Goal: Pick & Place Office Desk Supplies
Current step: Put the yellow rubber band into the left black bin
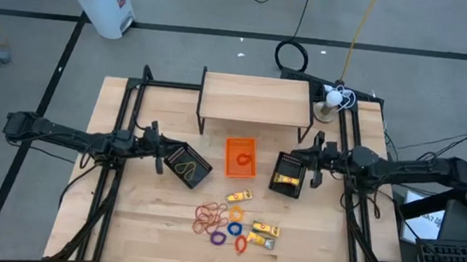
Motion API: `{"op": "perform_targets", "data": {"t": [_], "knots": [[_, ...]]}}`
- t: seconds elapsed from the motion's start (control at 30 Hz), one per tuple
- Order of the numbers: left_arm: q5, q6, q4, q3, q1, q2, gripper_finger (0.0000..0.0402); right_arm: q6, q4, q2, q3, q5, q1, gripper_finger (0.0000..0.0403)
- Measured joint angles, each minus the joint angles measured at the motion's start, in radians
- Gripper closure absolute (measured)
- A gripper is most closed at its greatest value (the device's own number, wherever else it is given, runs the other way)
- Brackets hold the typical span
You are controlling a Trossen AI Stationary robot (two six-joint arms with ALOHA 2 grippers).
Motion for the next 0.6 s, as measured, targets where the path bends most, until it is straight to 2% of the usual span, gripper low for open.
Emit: {"op": "perform_targets", "data": {"t": [0.27,0.6], "knots": [[-0.001,-0.179,-0.091,0.000,0.037,0.000,0.0378,0.014,0.229,-0.002,-0.127,-0.028,-0.008,0.0401],[0.018,-0.172,-0.129,0.014,0.067,0.000,0.0378,0.021,0.216,0.000,-0.160,-0.026,0.017,0.0402]]}}
